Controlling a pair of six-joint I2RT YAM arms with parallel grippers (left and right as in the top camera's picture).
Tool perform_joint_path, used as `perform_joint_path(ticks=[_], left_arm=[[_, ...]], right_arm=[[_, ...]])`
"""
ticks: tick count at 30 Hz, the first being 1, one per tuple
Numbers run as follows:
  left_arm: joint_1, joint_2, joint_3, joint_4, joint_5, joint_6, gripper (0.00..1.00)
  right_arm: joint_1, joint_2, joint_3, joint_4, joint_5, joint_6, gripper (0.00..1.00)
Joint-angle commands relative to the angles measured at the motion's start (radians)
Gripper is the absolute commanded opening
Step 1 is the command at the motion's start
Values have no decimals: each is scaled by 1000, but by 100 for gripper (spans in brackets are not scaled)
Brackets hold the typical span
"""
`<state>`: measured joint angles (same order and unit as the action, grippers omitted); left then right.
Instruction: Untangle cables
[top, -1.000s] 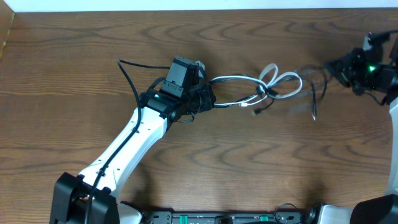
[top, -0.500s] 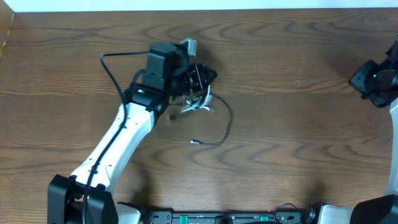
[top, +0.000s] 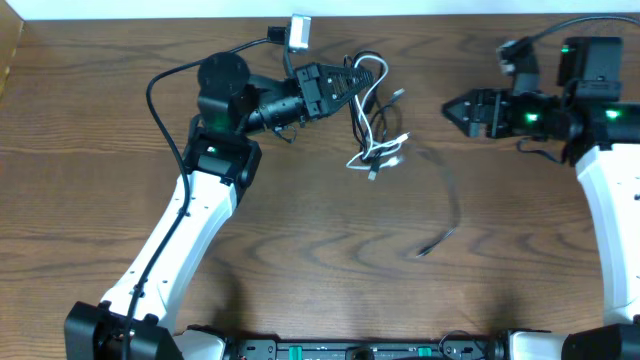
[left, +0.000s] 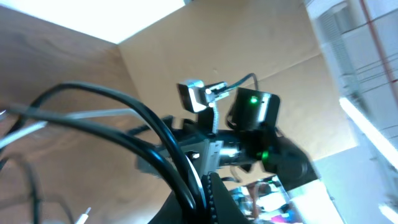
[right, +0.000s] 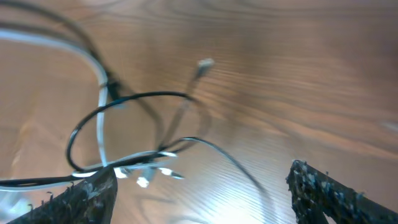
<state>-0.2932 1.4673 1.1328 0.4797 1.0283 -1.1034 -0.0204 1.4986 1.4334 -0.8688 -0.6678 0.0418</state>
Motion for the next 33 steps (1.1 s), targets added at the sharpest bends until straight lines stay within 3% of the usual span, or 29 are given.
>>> perform_joint_path(ticks=[1,7,21,33], left_arm=[[7,-19,26,23,74,-184,8],[7,-18,26,23,86,-218,7],[7,-18,26,24,85,-343,7],[7,-18,26,54,108,-468,7]], right_arm=[[74,33,10,50,-148,88,84],[158,102,10,88,-150,136,86],[302,307,10,223,-87,406,80],[349,467,10,282,-10,485,67]])
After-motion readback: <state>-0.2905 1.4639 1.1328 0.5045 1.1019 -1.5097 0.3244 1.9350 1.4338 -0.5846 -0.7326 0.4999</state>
